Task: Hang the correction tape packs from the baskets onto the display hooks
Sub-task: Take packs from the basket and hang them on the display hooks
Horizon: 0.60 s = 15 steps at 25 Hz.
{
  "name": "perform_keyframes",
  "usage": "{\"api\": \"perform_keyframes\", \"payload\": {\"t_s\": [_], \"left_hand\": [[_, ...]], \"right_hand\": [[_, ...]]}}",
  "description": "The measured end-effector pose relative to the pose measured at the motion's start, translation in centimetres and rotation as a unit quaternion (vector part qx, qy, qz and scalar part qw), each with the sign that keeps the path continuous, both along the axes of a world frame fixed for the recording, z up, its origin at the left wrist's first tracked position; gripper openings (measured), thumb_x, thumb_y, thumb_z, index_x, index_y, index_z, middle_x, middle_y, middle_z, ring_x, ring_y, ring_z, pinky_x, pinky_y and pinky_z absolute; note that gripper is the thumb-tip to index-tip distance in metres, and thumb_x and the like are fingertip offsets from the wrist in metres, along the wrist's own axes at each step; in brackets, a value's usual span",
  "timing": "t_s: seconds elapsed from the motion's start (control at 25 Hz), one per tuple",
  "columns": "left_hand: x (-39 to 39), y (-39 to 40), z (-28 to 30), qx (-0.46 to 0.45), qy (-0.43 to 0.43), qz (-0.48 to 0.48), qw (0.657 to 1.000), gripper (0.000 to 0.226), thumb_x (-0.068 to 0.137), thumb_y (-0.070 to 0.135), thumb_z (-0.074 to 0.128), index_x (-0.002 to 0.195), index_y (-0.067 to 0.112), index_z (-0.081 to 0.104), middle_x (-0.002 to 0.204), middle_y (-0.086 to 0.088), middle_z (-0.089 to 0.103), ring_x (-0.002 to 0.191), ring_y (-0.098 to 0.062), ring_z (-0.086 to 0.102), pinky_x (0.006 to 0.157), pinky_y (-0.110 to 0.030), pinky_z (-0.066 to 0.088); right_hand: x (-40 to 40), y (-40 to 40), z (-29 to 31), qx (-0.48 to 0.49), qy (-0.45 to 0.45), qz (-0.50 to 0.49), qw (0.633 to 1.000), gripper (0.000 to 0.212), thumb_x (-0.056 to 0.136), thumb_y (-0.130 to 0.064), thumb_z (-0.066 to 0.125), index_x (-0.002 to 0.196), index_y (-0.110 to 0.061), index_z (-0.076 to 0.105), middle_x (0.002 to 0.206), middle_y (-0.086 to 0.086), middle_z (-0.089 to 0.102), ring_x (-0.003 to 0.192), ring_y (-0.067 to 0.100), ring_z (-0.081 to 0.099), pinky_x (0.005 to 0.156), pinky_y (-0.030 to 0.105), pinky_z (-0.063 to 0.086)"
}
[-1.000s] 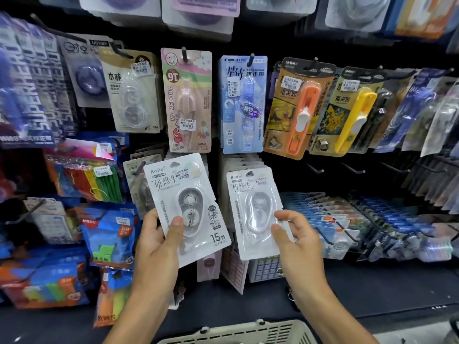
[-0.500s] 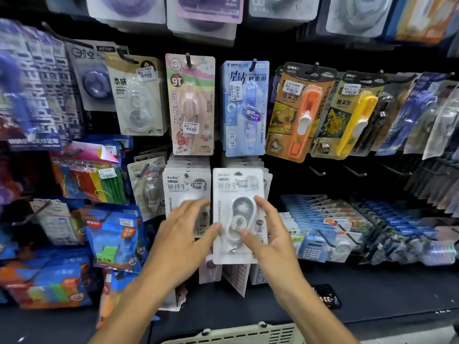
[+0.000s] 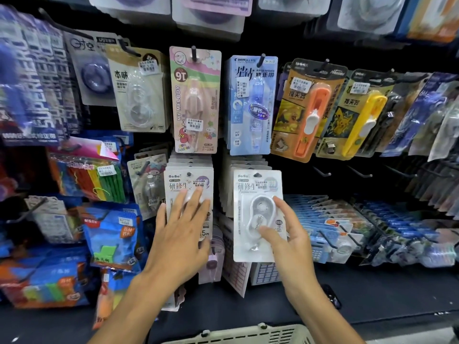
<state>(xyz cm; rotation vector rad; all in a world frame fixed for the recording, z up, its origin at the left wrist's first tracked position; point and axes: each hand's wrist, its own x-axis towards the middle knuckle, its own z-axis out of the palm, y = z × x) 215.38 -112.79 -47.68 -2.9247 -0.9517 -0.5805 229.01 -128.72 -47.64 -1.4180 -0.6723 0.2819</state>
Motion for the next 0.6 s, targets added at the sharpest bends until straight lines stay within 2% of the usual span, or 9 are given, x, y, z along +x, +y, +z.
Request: {"api": "perform_keyframes", "payload": {"t_s": [0.12,0.24,0.28,0.32,0.36,0.4,0.44,0.52,0.6], "left_hand": [[-0.2,0.0,0.0,-0.008,0.011,0.006,1.000,0.076,0.100,0.045,0.045,0.163,0.031,0.003,0.162,0.015,-0.034,0.152,-0.015,-0.032,0.125,-0.050,-0.009],[-0.1,-0.2,0.1,-0.006,0.017,0.004,1.000,0.075,0.101,0.045,0.044,0.163,0.030,0.003,0.160,0.015,-0.037,0.150,-0.015,-0.034,0.125,-0.050,-0.008],[-0.1,-0.3,0.1,-0.008,0.018,0.002,1.000,0.075,0.101,0.044,0.044,0.163,0.030,0.005,0.163,0.014,-0.033,0.151,-0.015,-0.033,0.125,-0.050,-0.007],[-0.2,-0.3,0.1,-0.009,0.016,0.002,1.000,0.075,0.101,0.044,0.045,0.163,0.029,0.006,0.165,0.013,-0.031,0.150,-0.015,-0.034,0.126,-0.050,-0.006],[-0.1,-0.2,0.0,-0.007,0.016,0.001,1.000,0.075,0.101,0.043,0.045,0.163,0.029,0.006,0.165,0.012,-0.031,0.148,-0.014,-0.036,0.126,-0.051,-0.005],[-0.1,-0.2,0.0,-0.003,0.017,0.002,1.000,0.075,0.101,0.043,0.044,0.163,0.029,0.005,0.163,0.013,-0.034,0.146,-0.012,-0.038,0.126,-0.051,-0.004],[-0.1,-0.2,-0.1,0.001,0.017,0.002,1.000,0.076,0.101,0.043,0.044,0.163,0.029,0.005,0.159,0.014,-0.038,0.144,-0.012,-0.039,0.126,-0.051,-0.004],[-0.1,-0.3,-0.3,0.001,0.019,0.000,1.000,0.077,0.100,0.043,0.044,0.163,0.029,0.003,0.154,0.014,-0.042,0.143,-0.012,-0.041,0.126,-0.051,-0.003],[-0.1,-0.1,-0.4,0.002,0.017,-0.001,1.000,0.078,0.100,0.042,0.044,0.163,0.029,0.002,0.156,0.014,-0.041,0.142,-0.012,-0.042,0.126,-0.050,-0.004]], "right_hand": [[0.9,0.8,0.5,-0.049,0.033,-0.008,0.998,0.056,0.091,-0.015,0.069,0.128,-0.055,0.058,0.138,-0.024,0.056,0.129,0.003,0.051,0.107,0.034,0.044],[1.8,1.7,1.2,-0.135,-0.032,-0.001,0.990,0.058,0.095,-0.027,0.065,0.143,-0.051,0.043,0.149,-0.016,0.042,0.130,0.008,0.046,0.097,0.028,0.040],[2.0,1.9,1.3,-0.219,-0.123,-0.038,0.967,0.061,0.098,-0.035,0.061,0.151,-0.046,0.033,0.154,-0.012,0.034,0.134,0.016,0.044,0.097,0.032,0.040],[2.2,1.9,1.1,-0.293,-0.241,-0.095,0.920,0.066,0.099,-0.040,0.056,0.156,-0.038,0.023,0.160,-0.005,0.026,0.137,0.024,0.041,0.099,0.039,0.043],[2.5,1.9,0.4,-0.337,-0.366,-0.139,0.856,0.068,0.101,-0.039,0.051,0.159,-0.031,0.017,0.164,0.000,0.019,0.140,0.030,0.037,0.102,0.046,0.045],[2.7,2.1,-0.2,-0.355,-0.463,-0.134,0.801,0.066,0.102,-0.033,0.048,0.160,-0.025,0.017,0.168,0.002,0.013,0.145,0.033,0.030,0.106,0.052,0.043],[3.0,2.4,-0.7,-0.376,-0.518,-0.091,0.763,0.064,0.103,-0.027,0.045,0.160,-0.023,0.016,0.170,0.000,0.005,0.151,0.034,0.021,0.111,0.055,0.037],[4.2,3.5,-1.5,-0.432,-0.532,-0.013,0.729,0.066,0.102,-0.017,0.040,0.161,-0.024,0.009,0.168,-0.009,-0.019,0.156,0.030,0.002,0.121,0.054,0.023],[5.4,5.5,-1.2,-0.461,-0.515,-0.002,0.723,0.074,0.098,-0.009,0.043,0.161,-0.021,0.006,0.166,-0.010,-0.025,0.156,0.030,0.003,0.120,0.050,0.025]]}}
